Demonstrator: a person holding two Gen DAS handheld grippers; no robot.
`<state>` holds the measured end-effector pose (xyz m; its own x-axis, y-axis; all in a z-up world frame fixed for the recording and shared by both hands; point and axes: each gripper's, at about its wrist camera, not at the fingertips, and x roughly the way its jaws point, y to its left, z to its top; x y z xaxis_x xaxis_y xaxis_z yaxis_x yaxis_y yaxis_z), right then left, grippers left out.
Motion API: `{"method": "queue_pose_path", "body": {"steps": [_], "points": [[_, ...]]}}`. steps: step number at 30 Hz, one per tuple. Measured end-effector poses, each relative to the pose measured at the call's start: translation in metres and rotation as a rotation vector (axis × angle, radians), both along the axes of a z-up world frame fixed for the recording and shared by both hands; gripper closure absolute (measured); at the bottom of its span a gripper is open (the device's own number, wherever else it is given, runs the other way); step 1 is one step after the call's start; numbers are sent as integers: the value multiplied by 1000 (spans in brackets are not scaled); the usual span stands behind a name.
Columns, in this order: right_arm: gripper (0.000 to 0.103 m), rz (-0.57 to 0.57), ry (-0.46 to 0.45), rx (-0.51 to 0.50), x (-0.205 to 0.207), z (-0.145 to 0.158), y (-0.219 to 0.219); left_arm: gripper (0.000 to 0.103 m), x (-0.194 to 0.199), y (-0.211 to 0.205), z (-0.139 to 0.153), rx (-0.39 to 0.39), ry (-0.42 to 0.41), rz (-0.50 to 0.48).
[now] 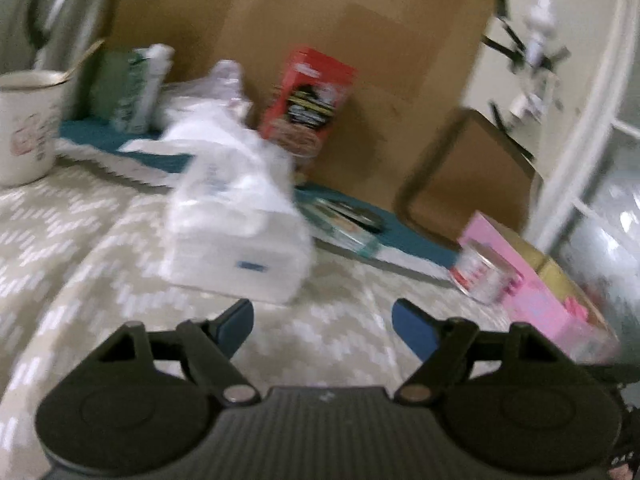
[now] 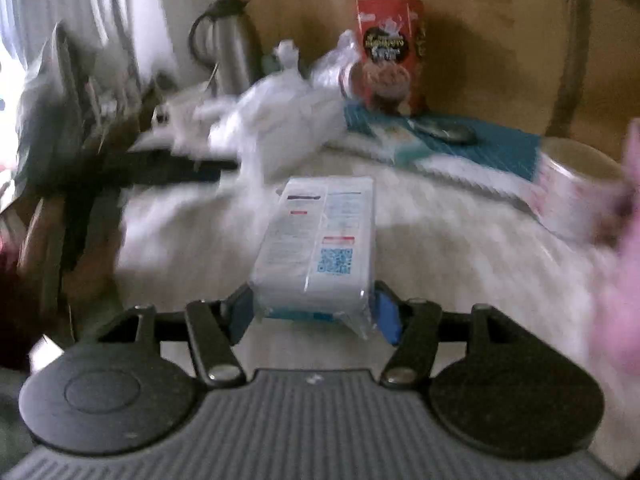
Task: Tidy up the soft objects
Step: 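Grasp the clear plastic box on the tablecloth with the left gripper, then lower the clear box into the pink tin and open the left gripper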
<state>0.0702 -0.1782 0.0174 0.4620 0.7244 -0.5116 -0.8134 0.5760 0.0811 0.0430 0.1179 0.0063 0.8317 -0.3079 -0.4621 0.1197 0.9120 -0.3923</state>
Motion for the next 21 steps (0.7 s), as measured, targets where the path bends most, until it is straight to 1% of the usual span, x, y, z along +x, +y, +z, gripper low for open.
{"method": "queue_pose_path", "body": {"steps": [1, 2, 3, 4, 5, 6, 8, 9, 11, 13, 15, 16, 17, 18, 19, 20, 21], "points": [[25, -32, -41, -34, -9, -3, -12, 24, 0, -8, 1, 4, 2, -25], [20, -97, -95, -73, -18, -7, -23, 24, 0, -16, 3, -8, 6, -54], [16, -192, -157, -109, -25, -11, -34, 24, -1, -25, 3, -30, 9, -84], [16, -272, -199, -127, -29, -13, -42, 24, 0, -35, 5, -54, 16, -118], [16, -339, -218, -123, -33, -15, -53, 24, 2, -45, 6, -68, 24, -152], [15, -365, -207, -92, -35, -16, -62, 24, 5, -57, 8, -73, 30, -184], [15, -368, -174, -2, -44, -17, -77, 24, 10, -79, 12, -67, 39, -244], [15, -372, -174, 17, -47, -18, -78, 24, 14, -92, 13, -56, 51, -273], [15, -376, -192, 22, -53, -21, -74, 24, 17, -113, 13, -26, 80, -316], [16, -354, -202, 34, -54, -23, -69, 24, 18, -130, 11, -5, 102, -346], [17, -328, -200, 46, -52, -26, -63, 24, 18, -143, 7, 14, 127, -359], [19, -321, -201, 44, -51, -27, -58, 24, 18, -147, 4, 23, 140, -358], [20, -312, -202, 39, -48, -28, -55, 26, 19, -150, 1, 30, 155, -358], [24, -312, -205, 30, -45, -27, -55, 30, 20, -153, -3, 36, 175, -359], [30, -310, -206, 21, -41, -27, -52, 32, 20, -154, -6, 39, 177, -360], [34, -305, -203, 16, -38, -29, -48, 37, 19, -156, -6, 51, 167, -356], [43, -300, -193, 15, -34, -30, -49, 45, 19, -159, -5, 51, 170, -375]]}}
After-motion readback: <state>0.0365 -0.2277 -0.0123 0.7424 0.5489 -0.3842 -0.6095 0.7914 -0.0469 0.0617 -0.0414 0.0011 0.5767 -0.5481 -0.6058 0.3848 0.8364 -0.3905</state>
